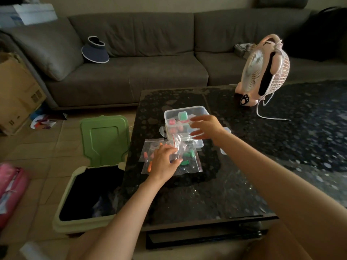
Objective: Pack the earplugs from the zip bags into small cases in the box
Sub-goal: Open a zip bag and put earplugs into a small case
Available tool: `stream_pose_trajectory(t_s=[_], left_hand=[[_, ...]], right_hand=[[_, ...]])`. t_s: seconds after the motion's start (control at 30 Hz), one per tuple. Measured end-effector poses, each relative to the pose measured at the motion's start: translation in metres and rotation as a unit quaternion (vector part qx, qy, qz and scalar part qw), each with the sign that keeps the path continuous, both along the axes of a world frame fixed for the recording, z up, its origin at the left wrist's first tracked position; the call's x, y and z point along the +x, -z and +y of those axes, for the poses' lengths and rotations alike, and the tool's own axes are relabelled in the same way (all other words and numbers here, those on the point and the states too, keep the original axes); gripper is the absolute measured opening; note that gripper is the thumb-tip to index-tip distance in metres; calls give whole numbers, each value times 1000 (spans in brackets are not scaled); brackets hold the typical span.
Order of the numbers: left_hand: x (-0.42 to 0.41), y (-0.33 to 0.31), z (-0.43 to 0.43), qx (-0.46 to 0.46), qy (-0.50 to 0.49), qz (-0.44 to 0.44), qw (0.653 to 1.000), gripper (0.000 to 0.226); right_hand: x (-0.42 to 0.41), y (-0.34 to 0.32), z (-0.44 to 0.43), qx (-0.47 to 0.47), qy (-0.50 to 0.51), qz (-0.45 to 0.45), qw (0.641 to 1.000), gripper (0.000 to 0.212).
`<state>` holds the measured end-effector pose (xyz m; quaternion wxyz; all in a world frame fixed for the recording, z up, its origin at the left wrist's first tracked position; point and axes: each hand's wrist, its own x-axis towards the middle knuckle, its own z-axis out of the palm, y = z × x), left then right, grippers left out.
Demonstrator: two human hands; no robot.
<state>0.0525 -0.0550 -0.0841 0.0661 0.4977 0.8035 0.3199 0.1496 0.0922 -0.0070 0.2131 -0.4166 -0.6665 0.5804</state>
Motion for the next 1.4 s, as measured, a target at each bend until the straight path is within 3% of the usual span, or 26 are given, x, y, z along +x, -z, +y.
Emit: stream_pose_trajectory(t_s=[0.27, 0.37, 0.53, 0.73, 0.93, 1.0, 1.1, 1.13, 1.4], left_hand=[[-12, -18, -26, 152, -18, -20, 988, 13], [-31, -31, -51, 196, -57, 7, 979, 10], [-77, -57, -91, 231, -177, -21, 957, 10], [-141, -44, -129, 69, -313, -5, 947, 12], [-192, 36, -144, -33, -328, -84, 940, 38], [-195, 60, -144, -68, -336, -91, 935, 37], [-193, 74, -143, -136, -330, -124, 926, 16], [-194, 76, -141, -153, -328, -135, 922, 23], [-143, -1, -99, -114, -247, -43, 961, 25]], right_hand=[[37, 20, -38, -2, -76, -48, 996, 6], [40, 26, -46, 0, -91, -51, 995, 9], [44, 45, -52, 21, -88, -81, 993, 8], [44, 53, -56, 40, -85, -99, 991, 7], [39, 55, -58, 45, -92, -89, 991, 7], [38, 56, -56, 53, -91, -92, 990, 9], [39, 57, -53, 58, -85, -94, 990, 10], [39, 56, -51, 60, -85, -97, 990, 10], [44, 52, -52, 65, -65, -80, 993, 8]])
